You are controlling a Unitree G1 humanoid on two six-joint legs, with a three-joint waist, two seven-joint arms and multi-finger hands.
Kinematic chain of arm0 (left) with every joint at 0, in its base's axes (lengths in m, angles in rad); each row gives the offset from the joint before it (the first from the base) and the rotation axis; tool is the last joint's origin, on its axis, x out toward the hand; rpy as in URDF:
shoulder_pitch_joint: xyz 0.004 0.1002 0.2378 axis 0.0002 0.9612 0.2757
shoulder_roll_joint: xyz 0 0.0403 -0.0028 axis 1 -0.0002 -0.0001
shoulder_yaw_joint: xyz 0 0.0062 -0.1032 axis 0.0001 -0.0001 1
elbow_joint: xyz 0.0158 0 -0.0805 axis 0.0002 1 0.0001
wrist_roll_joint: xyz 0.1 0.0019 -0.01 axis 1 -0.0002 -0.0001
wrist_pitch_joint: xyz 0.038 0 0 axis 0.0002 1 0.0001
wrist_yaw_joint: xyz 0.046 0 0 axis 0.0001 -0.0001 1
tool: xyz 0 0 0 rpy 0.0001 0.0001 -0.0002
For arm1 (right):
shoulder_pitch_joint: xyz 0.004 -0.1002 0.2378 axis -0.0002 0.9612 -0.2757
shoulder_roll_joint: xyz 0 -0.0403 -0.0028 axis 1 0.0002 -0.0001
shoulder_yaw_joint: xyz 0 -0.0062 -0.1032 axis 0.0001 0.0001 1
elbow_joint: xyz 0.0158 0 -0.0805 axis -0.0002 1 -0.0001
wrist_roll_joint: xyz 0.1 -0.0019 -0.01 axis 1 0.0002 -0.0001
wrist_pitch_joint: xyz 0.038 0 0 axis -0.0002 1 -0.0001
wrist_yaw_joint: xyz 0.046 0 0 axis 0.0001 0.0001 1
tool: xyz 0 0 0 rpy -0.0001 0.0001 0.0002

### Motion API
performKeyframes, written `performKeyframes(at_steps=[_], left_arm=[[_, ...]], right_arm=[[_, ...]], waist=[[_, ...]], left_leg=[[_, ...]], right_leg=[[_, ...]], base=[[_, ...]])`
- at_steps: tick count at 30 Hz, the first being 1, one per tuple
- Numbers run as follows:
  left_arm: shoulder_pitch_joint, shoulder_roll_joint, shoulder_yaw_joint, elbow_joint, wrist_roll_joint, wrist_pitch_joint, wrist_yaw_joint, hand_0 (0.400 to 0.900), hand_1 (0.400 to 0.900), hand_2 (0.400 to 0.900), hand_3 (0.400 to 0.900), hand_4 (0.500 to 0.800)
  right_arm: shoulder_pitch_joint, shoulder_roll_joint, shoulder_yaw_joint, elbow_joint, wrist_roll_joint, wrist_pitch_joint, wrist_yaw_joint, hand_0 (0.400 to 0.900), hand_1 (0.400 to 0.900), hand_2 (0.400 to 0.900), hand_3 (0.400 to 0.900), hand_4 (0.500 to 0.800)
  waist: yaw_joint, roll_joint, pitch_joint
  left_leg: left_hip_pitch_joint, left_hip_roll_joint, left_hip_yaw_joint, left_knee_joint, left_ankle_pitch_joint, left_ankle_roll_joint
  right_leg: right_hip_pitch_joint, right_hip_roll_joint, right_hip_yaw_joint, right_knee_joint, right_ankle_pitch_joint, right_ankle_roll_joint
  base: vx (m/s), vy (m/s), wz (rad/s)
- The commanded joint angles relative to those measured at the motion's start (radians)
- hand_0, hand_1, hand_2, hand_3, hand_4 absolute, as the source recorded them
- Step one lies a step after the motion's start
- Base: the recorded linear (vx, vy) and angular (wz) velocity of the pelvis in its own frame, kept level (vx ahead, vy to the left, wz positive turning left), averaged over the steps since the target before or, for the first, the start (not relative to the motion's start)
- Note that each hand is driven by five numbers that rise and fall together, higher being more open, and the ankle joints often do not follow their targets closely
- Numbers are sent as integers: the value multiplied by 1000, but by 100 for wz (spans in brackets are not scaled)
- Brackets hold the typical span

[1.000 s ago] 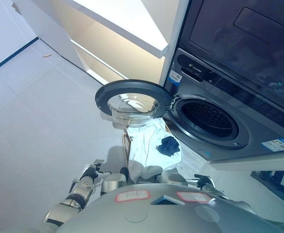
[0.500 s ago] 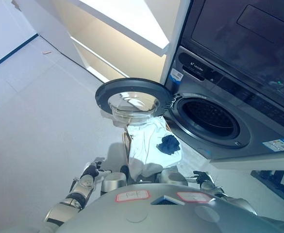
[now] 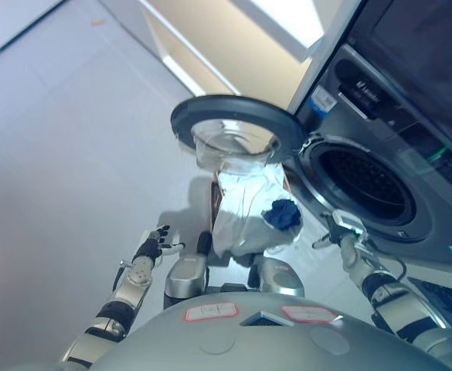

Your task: Put the clothes in the basket into the washing machine.

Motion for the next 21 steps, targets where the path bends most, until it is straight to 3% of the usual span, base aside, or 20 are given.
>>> performKeyframes(at_steps=[1, 5, 6, 10, 17, 18, 20, 21], left_arm=[[-29, 36, 38, -26, -81, -31, 120, 900, 900, 900, 900, 800], [-59, 31, 42, -16, -101, -45, 186, 900, 900, 900, 900, 800], [-85, 30, 34, -7, -113, -53, 229, 900, 900, 900, 900, 800], [-159, 14, 14, 21, -140, -65, 296, 900, 900, 900, 900, 800], [-213, 43, 25, -94, -203, -97, 368, 900, 900, 900, 900, 800], [-217, 44, 25, -100, -208, -97, 372, 900, 900, 900, 900, 800], [-220, 53, 17, -128, -204, -97, 384, 900, 900, 900, 900, 800], [-288, 28, -71, -79, -190, -89, 366, 900, 900, 900, 900, 800]], right_arm=[[-56, -16, 61, -42, -31, 16, -99, 900, 900, 900, 900, 800], [-78, -14, 76, -60, -40, 21, -159, 900, 900, 900, 900, 800], [-95, -13, 82, -57, -55, 33, -209, 900, 900, 900, 900, 800], [-148, -5, 108, -18, -88, 56, -295, 900, 900, 900, 900, 800], [-238, -66, 104, 25, -100, 92, -378, 900, 900, 900, 900, 800], [-256, -75, 104, 34, -95, 96, -388, 900, 900, 900, 900, 800], [-275, -87, 112, 41, -101, 112, -405, 900, 900, 900, 900, 800], [-455, 23, 149, 202, -47, 170, -388, 900, 900, 900, 900, 800]], waist=[[16, -32, 112], [14, -31, 141], [11, -22, 172], [2, -9, 187], [-1, 20, 210], [-1, 21, 205], [1, 27, 208], [50, 58, 198]], left_leg=[[-123, -44, 48, 79, -12, 11], [-240, -54, 50, 158, -16, 8], [-312, -62, 48, 203, -16, 2], [-454, -72, 42, 295, -34, -7], [-676, -83, 35, 437, -62, -16], [-690, -87, 32, 465, -100, -19], [-747, -93, 27, 514, -116, -16], [-769, -108, 20, 532, -115, -17]], right_leg=[[-91, -14, 8, 207, -104, 35], [-205, -24, 1, 290, -115, 33], [-276, -29, -10, 345, -119, 30], [-413, -48, -23, 449, -147, 29], [-624, -78, -30, 614, -188, 28], [-640, -79, -18, 647, -224, 38], [-695, -90, -14, 708, -246, 35], [-715, -107, -26, 733, -256, 36]], base=[[-170, 6, 6], [-122, 4, 12], [-145, -8, 23], [-120, -7, 16], [-67, 4, 12], [45, -4, 7], [13, -7, 20], [-16, -5, 41]])
